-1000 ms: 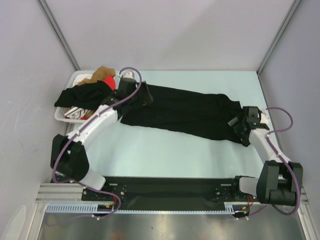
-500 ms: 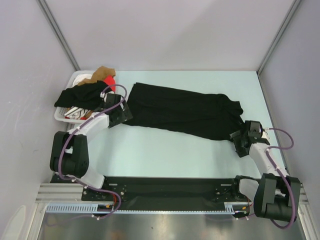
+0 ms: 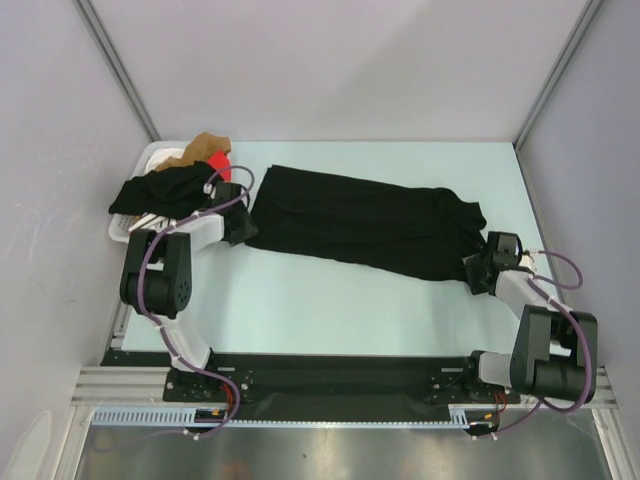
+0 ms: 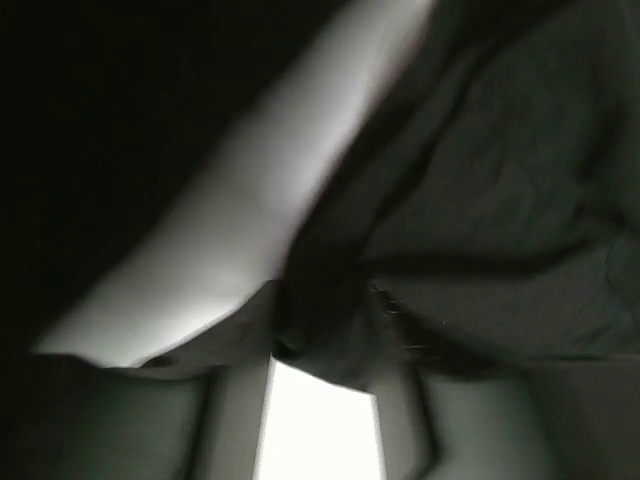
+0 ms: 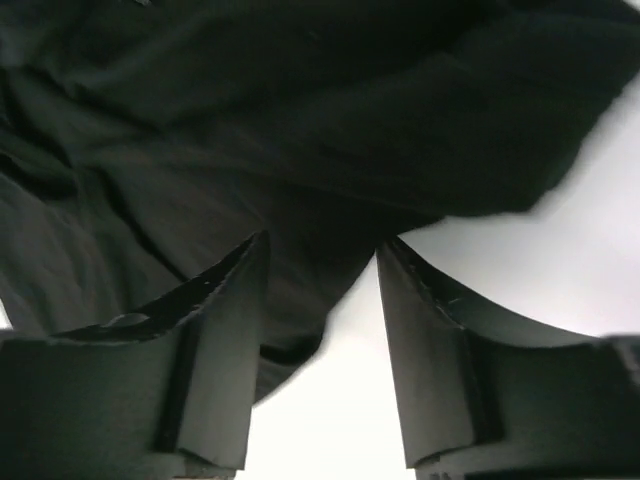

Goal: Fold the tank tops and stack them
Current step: Fold the tank top

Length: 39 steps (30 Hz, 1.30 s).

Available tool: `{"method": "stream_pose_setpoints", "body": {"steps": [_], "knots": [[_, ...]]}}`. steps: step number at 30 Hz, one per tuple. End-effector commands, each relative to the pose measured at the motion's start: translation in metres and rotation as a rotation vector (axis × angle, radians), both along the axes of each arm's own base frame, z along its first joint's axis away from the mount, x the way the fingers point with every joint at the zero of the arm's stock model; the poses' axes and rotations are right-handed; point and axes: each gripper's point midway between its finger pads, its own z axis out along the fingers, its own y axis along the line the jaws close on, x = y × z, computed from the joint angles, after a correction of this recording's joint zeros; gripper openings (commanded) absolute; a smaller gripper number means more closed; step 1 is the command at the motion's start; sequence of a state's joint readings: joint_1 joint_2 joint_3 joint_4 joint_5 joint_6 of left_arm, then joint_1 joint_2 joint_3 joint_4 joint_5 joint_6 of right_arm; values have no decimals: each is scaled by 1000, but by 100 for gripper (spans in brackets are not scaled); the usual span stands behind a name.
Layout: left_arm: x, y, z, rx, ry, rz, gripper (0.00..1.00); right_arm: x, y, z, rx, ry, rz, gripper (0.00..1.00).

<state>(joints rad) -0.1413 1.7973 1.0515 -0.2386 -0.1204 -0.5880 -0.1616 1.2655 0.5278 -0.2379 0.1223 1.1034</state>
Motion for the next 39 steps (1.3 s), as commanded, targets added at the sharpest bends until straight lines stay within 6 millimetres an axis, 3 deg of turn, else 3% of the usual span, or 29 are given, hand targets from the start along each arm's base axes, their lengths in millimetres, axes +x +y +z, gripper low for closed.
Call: {"method": "stream_pose_setpoints", "body": {"steps": [1, 5, 6, 7, 8, 10, 12, 17, 18, 20, 21, 22, 24, 26, 27, 28, 30, 33, 34, 39], "knots": [[6, 9, -10, -79, -2, 34, 40, 7, -10, -12, -15, 36, -53, 51], [7, 12, -7, -65, -13, 40, 33, 23, -18, -18, -33, 63, -76, 45], [7, 12, -8, -64, -8, 37, 31, 34, -22, -11, -42, 47, -85, 42], [8, 11, -9, -67, -6, 33, 20, 35, -24, -19, -45, 77, -87, 38], [6, 11, -13, -68, 11, 32, 14, 41, -27, -17, -52, 74, -91, 32], [7, 11, -12, -68, 12, 29, 0, 51, -33, -18, -56, 89, -94, 10], [7, 12, -10, -66, 5, 33, 0, 57, -34, -20, -52, 102, -92, 0], [-4, 4, -12, -107, -6, 25, 0, 79, -43, -16, -70, 94, -95, 0], [-18, 3, -20, -114, 17, 25, 0, 83, -45, -16, -77, 93, -94, 0], [-24, -5, -8, -129, -33, 16, 0, 100, -49, -6, -92, 65, -84, 0], [-39, -12, -13, -155, -12, -4, 0, 102, -50, -13, -92, 87, -80, 0], [-43, -21, -4, -167, -38, -29, 0, 104, -52, -13, -100, 103, -83, 0], [-60, -30, -7, -172, -21, -53, 0, 120, -58, -14, -109, 114, -78, 0], [-72, -43, -1, -181, -28, -89, 0, 123, -58, -22, -98, 154, -72, 0], [-85, -46, -8, -185, -8, -101, 0, 136, -62, -15, -101, 132, -69, 0], [-92, -54, -8, -200, -4, -125, 0, 137, -61, -28, -85, 158, -62, 0], [-109, -64, -10, -222, 5, -154, 0, 154, -61, -27, -75, 134, -42, 0], [-138, -89, -15, -231, 29, -219, 0, 174, -56, -41, -49, 137, 16, 0], [-152, -105, -17, -236, 43, -271, 0, 188, -51, -44, -33, 129, 59, 0], [-197, -138, -29, -285, 80, -303, 0, 228, -27, -48, -13, 82, 193, 0]]}}
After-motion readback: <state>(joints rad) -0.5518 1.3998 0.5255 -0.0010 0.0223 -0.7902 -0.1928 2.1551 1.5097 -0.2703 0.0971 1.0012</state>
